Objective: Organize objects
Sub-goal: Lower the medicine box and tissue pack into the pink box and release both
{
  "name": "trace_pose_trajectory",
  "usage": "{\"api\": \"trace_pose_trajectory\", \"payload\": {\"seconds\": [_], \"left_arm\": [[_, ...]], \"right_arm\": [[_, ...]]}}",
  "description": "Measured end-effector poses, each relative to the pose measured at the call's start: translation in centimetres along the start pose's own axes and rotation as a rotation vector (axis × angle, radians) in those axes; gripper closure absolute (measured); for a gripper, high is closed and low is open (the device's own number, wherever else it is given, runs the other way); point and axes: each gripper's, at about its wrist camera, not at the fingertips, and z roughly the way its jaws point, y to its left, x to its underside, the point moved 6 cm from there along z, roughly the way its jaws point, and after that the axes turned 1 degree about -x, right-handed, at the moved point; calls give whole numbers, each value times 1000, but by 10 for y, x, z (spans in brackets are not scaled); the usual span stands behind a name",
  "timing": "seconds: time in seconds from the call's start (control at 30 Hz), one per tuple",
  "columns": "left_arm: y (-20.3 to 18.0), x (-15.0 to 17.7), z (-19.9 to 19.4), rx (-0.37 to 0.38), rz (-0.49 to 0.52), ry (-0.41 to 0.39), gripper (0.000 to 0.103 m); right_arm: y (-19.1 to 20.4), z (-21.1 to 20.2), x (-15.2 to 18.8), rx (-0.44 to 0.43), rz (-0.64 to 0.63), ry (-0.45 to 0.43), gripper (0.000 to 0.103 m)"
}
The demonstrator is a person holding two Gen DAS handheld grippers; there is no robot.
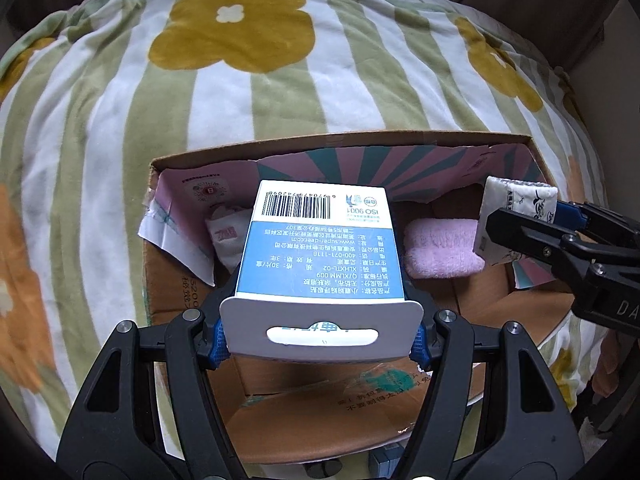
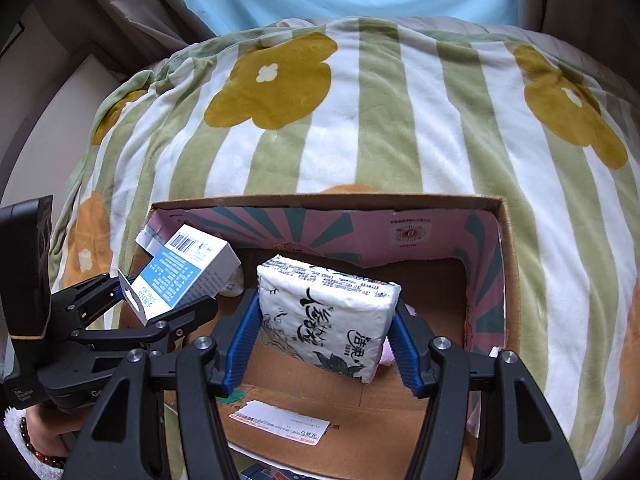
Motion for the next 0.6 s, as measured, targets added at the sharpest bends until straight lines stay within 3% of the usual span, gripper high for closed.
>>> {"api": "trace_pose_trajectory", "payload": {"seconds": [0.27,0.3,0.33,0.37,0.4,0.43,0.47,0.6], "left_arm": [[8,9,-9,-45,25,20,38],[7,11,-10,-45,31,23,34],[7,13,-12,-47,33,22,11],[7,15,-13,-52,33,22,0],[7,18,-15,-49,35,16,0],[6,20,-17,-44,42,18,0],[6,23,-18,-46,51,19,0],[9,31,-34,-73,63,-22,0]], "right_arm": [[1,-2,-10,0,25,0,47],[2,-2,-11,-5,33,-2,45],[2,-1,-12,-5,42,-4,43],[3,-2,-13,3,53,-19,33],[4,-4,-14,7,53,-32,14],[6,-5,-15,7,45,-40,6],[9,-6,-14,16,20,-40,1],[15,-11,-7,67,-25,-41,1]]}}
